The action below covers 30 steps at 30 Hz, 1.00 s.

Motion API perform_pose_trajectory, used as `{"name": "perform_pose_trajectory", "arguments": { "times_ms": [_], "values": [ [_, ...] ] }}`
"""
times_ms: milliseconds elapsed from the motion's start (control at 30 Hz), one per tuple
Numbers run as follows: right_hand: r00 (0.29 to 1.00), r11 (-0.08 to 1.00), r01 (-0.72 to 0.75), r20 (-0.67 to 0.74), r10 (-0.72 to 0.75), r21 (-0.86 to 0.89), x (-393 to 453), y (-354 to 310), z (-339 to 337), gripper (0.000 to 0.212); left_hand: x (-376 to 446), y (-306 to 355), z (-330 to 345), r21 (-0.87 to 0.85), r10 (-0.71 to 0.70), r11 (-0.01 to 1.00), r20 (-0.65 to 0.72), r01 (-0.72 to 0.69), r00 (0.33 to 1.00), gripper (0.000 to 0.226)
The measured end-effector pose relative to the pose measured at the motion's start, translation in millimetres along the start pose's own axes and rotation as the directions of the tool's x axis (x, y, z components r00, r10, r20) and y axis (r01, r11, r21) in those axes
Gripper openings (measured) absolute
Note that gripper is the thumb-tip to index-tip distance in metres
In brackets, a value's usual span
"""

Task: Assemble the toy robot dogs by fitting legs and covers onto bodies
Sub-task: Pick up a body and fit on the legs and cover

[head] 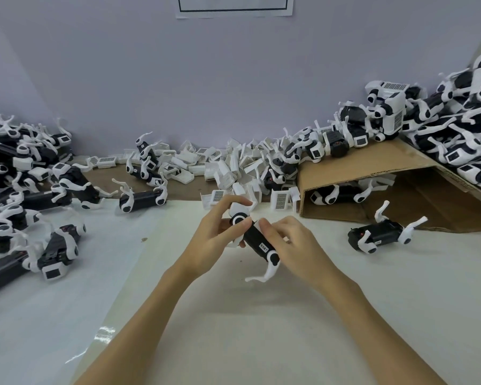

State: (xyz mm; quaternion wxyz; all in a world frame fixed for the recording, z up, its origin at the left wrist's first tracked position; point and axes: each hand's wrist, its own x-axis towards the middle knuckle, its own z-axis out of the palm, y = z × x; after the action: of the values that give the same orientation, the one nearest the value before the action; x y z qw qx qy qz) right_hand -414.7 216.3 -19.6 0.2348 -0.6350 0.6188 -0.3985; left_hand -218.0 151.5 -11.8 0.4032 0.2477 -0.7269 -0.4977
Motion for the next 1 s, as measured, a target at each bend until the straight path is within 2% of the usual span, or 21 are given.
{"name": "perform_pose_trajectory", "arguments": {
  "times_ms": [67, 167, 233, 300, 400, 467, 533, 600, 700, 800, 900, 967, 1000],
  "values": [
    [0.996, 0.999, -0.025, 0.089, 0.021, 0.04, -3.2, -4.0, 0.8, 0.069, -0.3, 1.4, 1.3, 0.027, 0.009, 1.0, -0.002, -0.009, 1.0, 0.036],
    [0.978, 0.965, -0.01, 0.206, -0.045, 0.261, -8.9, -11.8, 1.5, 0.044, -0.6, 2.6, 3.5, 0.071, 0.014, 0.997, -0.01, -0.013, 1.0, 0.043],
    [0.966, 0.969, 0.034, 0.242, -0.095, 0.246, -10.1, -13.8, 1.3, 0.032, -0.6, 3.2, 4.3, 0.078, 0.01, 0.997, -0.015, -0.009, 1.0, 0.041],
    [0.971, 0.986, 0.089, 0.21, -0.117, 0.141, -10.8, -15.5, 2.0, 0.046, -0.8, 4.0, 5.4, 0.089, 0.002, 0.996, -0.023, 0.0, 1.0, 0.038],
    [0.989, 0.988, 0.141, 0.06, -0.137, -0.059, -12.0, -17.2, 6.8, 0.04, -0.7, 5.2, 8.1, 0.113, -0.012, 0.993, -0.049, 0.018, 0.999, 0.037],
    [0.989, 0.967, 0.119, -0.056, -0.135, -0.226, -13.7, -20.1, 12.4, 0.039, -0.6, 7.2, 10.9, 0.176, 0.014, 0.984, -0.084, 0.001, 0.996, 0.036],
    [0.971, 0.935, 0.117, -0.16, -0.179, -0.336, -14.9, -22.4, 17.3, 0.041, -1.8, 10.2, 15.4, 0.256, 0.081, 0.965, -0.116, -0.049, 0.99, 0.037],
    [0.936, 0.913, 0.181, -0.22, -0.274, -0.364, -17.2, -24.4, 19.9, 0.035, -3.6, 12.8, 21.6, 0.375, 0.222, 0.913, -0.131, -0.158, 0.966, 0.04],
    [0.885, 0.867, 0.241, -0.268, -0.381, -0.436, -18.3, -26.9, 16.5, 0.03, -3.3, 15.8, 27.1, 0.415, 0.334, 0.875, -0.147, -0.248, 0.931, 0.039],
    [0.884, 0.872, 0.232, -0.281, -0.374, -0.432, -16.2, -24.9, 17.2, 0.032, -1.8, 16.2, 23.0, 0.418, 0.323, 0.877, -0.145, -0.238, 0.935, 0.04],
    [0.897, 0.902, 0.225, -0.284, -0.34, -0.367, -12.5, -21.1, 18.8, 0.044, -1.1, 13.8, 20.2, 0.427, 0.289, 0.88, -0.132, -0.208, 0.948, 0.039],
    [0.931, 0.93, 0.241, -0.203, -0.302, -0.276, -10.6, -17.6, 16.6, 0.052, 0.1, 12.5, 19.8, 0.415, 0.285, 0.89, -0.176, -0.191, 0.942, 0.035],
    [0.956, 0.954, 0.247, -0.12, -0.269, -0.169, -9.2, -15.7, 13.6, 0.052, 0.5, 12.1, 18.5, 0.393, 0.274, 0.902, -0.198, -0.18, 0.941, 0.033]
  ]
}}
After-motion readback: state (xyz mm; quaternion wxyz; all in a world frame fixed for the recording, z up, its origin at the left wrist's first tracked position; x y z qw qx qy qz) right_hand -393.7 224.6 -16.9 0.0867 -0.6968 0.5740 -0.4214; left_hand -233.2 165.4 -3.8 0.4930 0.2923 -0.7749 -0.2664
